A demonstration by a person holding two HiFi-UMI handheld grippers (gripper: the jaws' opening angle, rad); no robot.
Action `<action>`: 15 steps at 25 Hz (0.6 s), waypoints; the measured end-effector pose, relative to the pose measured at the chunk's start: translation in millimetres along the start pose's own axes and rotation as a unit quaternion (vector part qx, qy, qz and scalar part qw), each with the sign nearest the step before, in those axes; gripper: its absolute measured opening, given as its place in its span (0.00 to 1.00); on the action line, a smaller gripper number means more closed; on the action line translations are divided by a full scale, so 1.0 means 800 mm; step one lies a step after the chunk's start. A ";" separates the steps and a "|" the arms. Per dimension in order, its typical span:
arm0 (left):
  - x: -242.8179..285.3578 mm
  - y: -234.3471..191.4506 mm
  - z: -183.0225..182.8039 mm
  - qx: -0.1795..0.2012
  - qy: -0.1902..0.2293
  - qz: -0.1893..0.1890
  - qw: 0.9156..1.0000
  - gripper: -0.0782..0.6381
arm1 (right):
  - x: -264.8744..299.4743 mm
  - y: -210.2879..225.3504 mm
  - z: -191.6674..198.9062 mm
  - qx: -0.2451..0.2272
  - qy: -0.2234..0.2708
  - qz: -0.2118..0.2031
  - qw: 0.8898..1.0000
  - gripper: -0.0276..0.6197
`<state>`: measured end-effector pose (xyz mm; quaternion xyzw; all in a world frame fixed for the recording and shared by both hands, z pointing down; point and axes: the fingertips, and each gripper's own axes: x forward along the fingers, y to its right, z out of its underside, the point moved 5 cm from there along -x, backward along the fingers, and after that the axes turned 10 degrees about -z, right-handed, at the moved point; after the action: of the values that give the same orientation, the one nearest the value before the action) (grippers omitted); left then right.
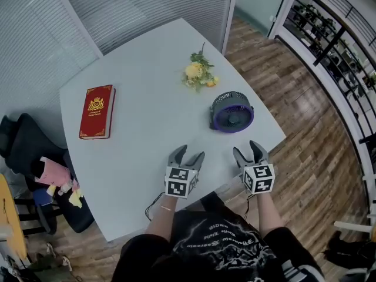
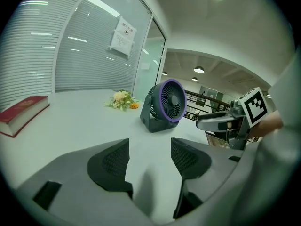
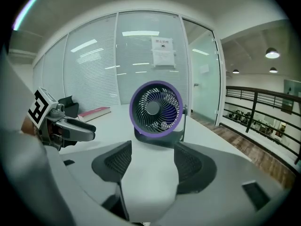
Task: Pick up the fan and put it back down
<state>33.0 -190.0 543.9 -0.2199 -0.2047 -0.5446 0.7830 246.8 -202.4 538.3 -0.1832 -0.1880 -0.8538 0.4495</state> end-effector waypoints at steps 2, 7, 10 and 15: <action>-0.021 0.001 0.004 0.007 0.011 0.001 1.000 0.51 | -0.015 -0.018 0.000 -0.004 0.007 0.000 1.000 0.49; -0.077 -0.003 0.012 0.000 0.034 -0.004 0.999 0.51 | -0.050 -0.064 -0.002 -0.004 0.031 0.000 1.000 0.49; -0.109 -0.009 0.020 -0.013 0.036 -0.006 0.999 0.51 | -0.063 -0.096 -0.001 0.001 0.042 -0.009 0.999 0.49; -0.168 -0.019 0.035 -0.018 0.061 -0.010 0.998 0.51 | -0.086 -0.149 0.004 -0.010 0.055 -0.015 0.998 0.49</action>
<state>-27.1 -76.6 493.7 -0.1983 -0.1485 -0.5687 0.7844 184.1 -90.4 489.6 -0.1380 -0.1569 -0.8713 0.4440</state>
